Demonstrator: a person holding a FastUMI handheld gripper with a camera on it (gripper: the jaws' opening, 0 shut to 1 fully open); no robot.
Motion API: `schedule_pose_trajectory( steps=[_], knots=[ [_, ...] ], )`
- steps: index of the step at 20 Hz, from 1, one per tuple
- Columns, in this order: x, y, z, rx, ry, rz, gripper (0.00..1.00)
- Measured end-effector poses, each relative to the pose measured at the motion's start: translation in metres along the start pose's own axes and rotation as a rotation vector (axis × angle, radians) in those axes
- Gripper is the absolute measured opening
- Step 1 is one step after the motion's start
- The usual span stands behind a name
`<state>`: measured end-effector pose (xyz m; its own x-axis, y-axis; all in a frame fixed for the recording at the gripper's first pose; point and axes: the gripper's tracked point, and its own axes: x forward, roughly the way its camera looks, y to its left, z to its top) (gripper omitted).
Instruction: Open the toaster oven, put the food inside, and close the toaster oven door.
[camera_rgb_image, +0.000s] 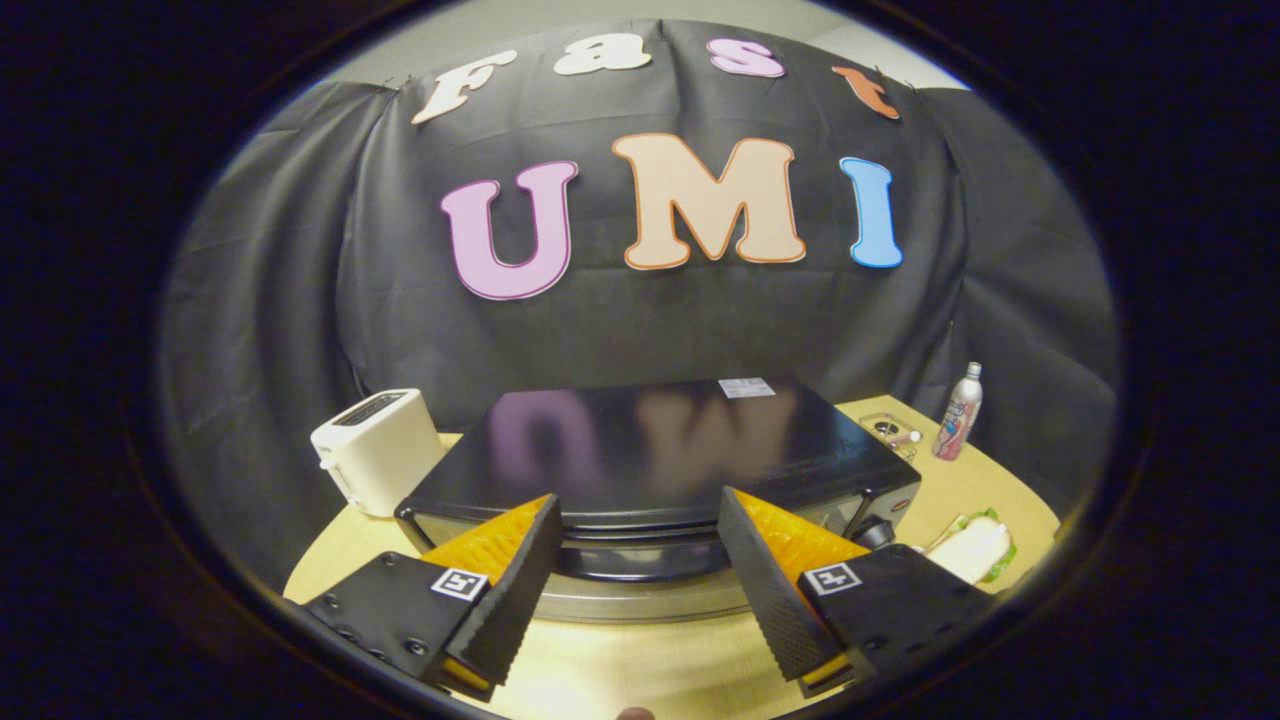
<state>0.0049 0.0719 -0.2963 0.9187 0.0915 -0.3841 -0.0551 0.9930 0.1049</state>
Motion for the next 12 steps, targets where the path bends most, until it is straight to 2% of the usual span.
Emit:
schedule_pose_trajectory(
  steps=[7,12],
  knots=[
    [-0.027,-0.003,-0.010,-0.020,0.014,0.000,0.99],
    [-0.055,-0.010,-0.035,-0.028,0.069,-0.011,0.99]
  ],
)
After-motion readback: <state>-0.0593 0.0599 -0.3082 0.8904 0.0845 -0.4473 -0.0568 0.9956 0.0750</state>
